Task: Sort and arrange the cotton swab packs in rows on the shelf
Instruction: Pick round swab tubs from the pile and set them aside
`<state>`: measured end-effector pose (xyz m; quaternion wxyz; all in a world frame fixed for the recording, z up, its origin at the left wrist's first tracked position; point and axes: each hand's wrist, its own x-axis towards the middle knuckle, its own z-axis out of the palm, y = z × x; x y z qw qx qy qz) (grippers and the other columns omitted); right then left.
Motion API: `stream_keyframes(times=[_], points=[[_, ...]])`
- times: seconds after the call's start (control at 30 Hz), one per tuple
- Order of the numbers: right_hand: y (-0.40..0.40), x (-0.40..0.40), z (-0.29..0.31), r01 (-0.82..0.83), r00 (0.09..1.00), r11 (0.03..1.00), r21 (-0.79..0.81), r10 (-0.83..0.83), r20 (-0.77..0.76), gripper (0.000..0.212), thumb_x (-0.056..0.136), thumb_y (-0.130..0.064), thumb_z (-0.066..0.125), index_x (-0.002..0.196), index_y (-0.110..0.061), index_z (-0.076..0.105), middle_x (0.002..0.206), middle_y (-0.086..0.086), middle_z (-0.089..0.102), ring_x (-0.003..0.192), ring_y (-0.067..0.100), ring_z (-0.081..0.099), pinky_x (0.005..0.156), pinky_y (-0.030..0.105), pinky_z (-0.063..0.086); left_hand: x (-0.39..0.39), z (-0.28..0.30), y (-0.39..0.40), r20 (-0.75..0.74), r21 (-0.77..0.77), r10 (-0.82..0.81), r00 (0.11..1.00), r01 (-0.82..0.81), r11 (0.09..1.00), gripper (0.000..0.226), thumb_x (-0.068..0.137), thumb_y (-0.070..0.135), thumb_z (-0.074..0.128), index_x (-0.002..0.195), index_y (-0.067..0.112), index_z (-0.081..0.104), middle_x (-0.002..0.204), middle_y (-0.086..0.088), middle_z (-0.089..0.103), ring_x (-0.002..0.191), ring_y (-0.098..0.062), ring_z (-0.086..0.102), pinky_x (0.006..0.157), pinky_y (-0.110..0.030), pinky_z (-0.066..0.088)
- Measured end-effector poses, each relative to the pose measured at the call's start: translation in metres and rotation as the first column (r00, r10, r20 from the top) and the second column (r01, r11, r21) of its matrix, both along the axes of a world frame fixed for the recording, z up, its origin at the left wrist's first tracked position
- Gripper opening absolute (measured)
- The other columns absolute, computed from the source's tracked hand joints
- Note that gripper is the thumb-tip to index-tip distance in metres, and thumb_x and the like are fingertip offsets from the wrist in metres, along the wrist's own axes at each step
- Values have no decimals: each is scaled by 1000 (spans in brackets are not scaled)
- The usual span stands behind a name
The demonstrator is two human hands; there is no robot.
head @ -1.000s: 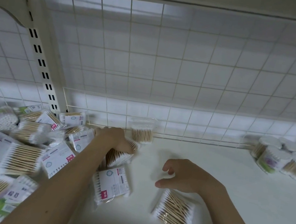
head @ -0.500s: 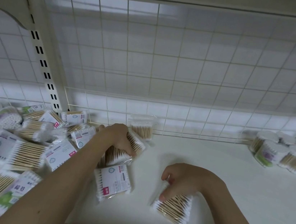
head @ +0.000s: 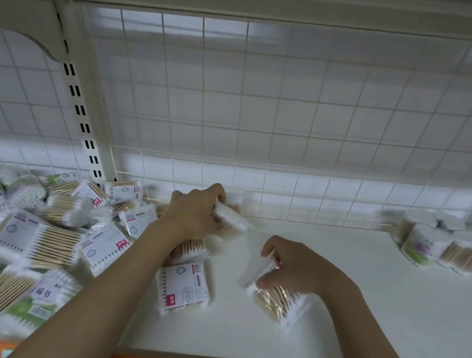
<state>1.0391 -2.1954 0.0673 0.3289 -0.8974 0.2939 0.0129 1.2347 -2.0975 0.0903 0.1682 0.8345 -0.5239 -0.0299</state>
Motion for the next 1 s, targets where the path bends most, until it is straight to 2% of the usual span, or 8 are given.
stream_keyframes(times=[0.1, 0.2, 0.33, 0.43, 0.6, 0.77, 0.9, 1.0], points=[[0, -3, 8, 16, 996, 1000, -12, -15, 84, 50, 68, -36, 77, 109, -33, 49, 89, -17, 49, 74, -2, 51, 55, 10, 35, -10, 7, 7, 69, -128, -18, 997, 27, 991, 34, 82, 23, 60, 112, 31, 46, 87, 12, 54, 94, -18, 56, 82, -30, 21], [-2, -7, 14, 33, 990, 997, -68, -23, 142, 43, 69, -37, 74, 108, -34, 55, 94, -20, 50, 80, -4, 50, 62, 11, 35, -17, 15, 14, 88, -306, 11, 996, 17, 952, 22, 81, 22, 62, 99, 30, 54, 86, 14, 61, 92, -16, 58, 81, -29, 21], [-5, -14, 16, 79, 969, 989, -124, -47, 243, 28, 72, -33, 72, 98, -32, 60, 98, -16, 55, 88, 1, 52, 68, 15, 39, -22, 19, 30, -45, -517, 20, 999, -41, 855, 24, 76, 19, 70, 83, 32, 52, 75, 22, 57, 74, -4, 55, 77, -28, 33], [-5, -15, 16, 86, 952, 982, -167, -32, 304, 20, 76, -26, 68, 91, -33, 56, 95, -12, 56, 81, -2, 51, 58, 11, 38, -26, 17, 39, -147, -598, -7, 989, -83, 797, 24, 76, 10, 70, 83, 27, 54, 74, 21, 57, 69, 3, 53, 57, -12, 38], [-8, -7, 10, 111, 919, 974, -195, -26, 394, 23, 78, -21, 66, 98, -29, 59, 91, -13, 51, 81, -2, 48, 59, 10, 32, -24, 14, 48, -267, -590, 51, 962, -205, 781, 25, 76, 0, 64, 85, 22, 55, 77, 16, 58, 67, -6, 59, 49, -9, 41], [-11, 3, 4, 136, 907, 959, -249, -20, 420, 27, 81, -18, 64, 107, -22, 60, 95, -8, 49, 86, 9, 47, 69, 18, 34, -19, 4, 40, -276, -459, 111, 955, -232, 858, 22, 75, -2, 65, 89, 14, 59, 81, 5, 59, 66, 2, 54, 53, -1, 38], [-16, 3, 1, 117, 916, 954, -276, 4, 400, 28, 83, -19, 63, 111, -21, 59, 98, -9, 49, 90, 9, 48, 77, 20, 34, -9, -7, 21, -310, -328, 156, 938, -259, 908, 24, 77, -2, 64, 99, 9, 62, 94, -4, 64, 80, -16, 61, 59, -8, 41], [-18, 5, -1, 96, 930, 953, -286, 16, 368, 29, 84, -21, 61, 113, -22, 59, 100, -9, 51, 96, 11, 52, 80, 20, 37, -4, -12, 5, -308, -283, 159, 938, -250, 926, 28, 76, -3, 63, 102, 8, 62, 95, -5, 64, 82, -18, 61, 64, -14, 42]])
